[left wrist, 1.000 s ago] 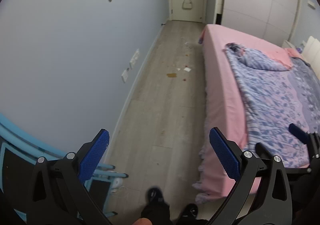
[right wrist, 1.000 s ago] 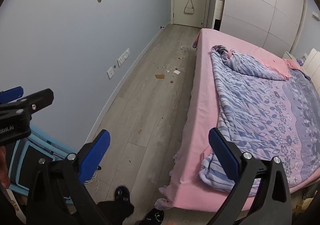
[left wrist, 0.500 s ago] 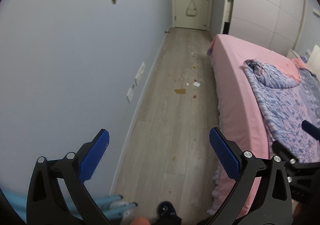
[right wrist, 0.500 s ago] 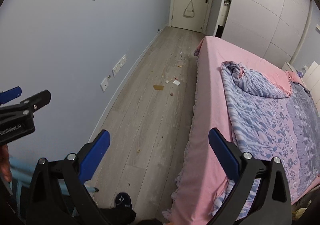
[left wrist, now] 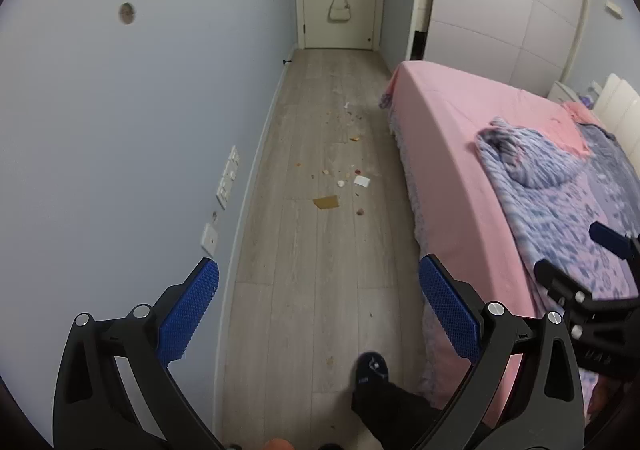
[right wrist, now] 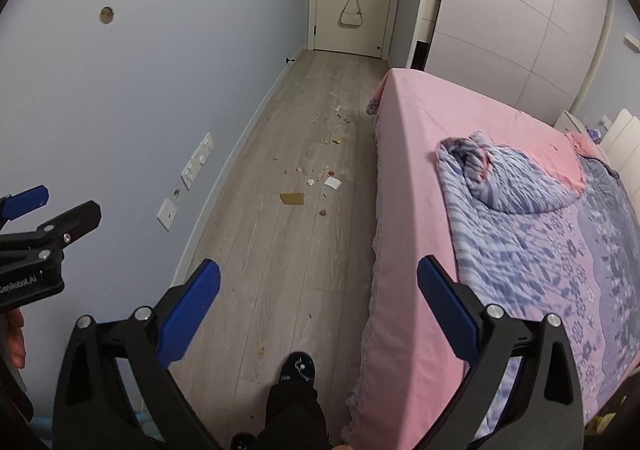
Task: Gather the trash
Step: 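Carry both open tools along the bed toward the litter on the floor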
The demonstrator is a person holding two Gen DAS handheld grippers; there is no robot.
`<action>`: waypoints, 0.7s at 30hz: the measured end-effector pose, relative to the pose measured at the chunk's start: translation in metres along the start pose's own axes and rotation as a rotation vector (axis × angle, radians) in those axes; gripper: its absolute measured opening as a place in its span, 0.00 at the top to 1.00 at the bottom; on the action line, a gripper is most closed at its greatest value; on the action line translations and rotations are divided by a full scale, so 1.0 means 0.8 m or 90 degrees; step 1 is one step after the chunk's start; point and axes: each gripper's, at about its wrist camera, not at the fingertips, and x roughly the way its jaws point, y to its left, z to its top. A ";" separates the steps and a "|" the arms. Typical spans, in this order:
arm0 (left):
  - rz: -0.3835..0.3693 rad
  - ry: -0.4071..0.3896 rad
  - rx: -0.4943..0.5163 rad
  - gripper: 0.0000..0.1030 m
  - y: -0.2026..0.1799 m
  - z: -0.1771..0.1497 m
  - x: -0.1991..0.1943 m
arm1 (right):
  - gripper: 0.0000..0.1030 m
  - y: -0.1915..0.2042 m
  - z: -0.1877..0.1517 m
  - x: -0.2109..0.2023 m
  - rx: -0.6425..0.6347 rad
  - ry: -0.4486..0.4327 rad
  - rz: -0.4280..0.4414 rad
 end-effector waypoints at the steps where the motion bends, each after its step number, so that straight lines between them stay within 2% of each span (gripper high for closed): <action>1: 0.001 0.005 0.000 0.06 -0.003 0.021 0.016 | 0.07 -0.009 0.016 0.007 0.000 0.001 0.013; 3: 0.001 0.013 0.008 0.06 -0.007 0.057 0.041 | 0.07 -0.018 0.049 0.022 -0.009 -0.006 0.039; 6: 0.010 0.009 0.015 0.06 -0.010 0.108 0.073 | 0.07 -0.020 0.098 0.057 -0.044 -0.001 0.034; 12: 0.024 0.011 0.005 0.06 0.012 0.185 0.135 | 0.07 -0.022 0.188 0.113 -0.029 -0.007 0.044; 16: 0.001 0.030 -0.015 0.06 0.042 0.237 0.201 | 0.07 -0.013 0.238 0.166 -0.021 0.005 0.029; 21: -0.024 0.022 0.014 0.06 0.070 0.306 0.271 | 0.07 -0.006 0.302 0.226 0.019 0.032 -0.010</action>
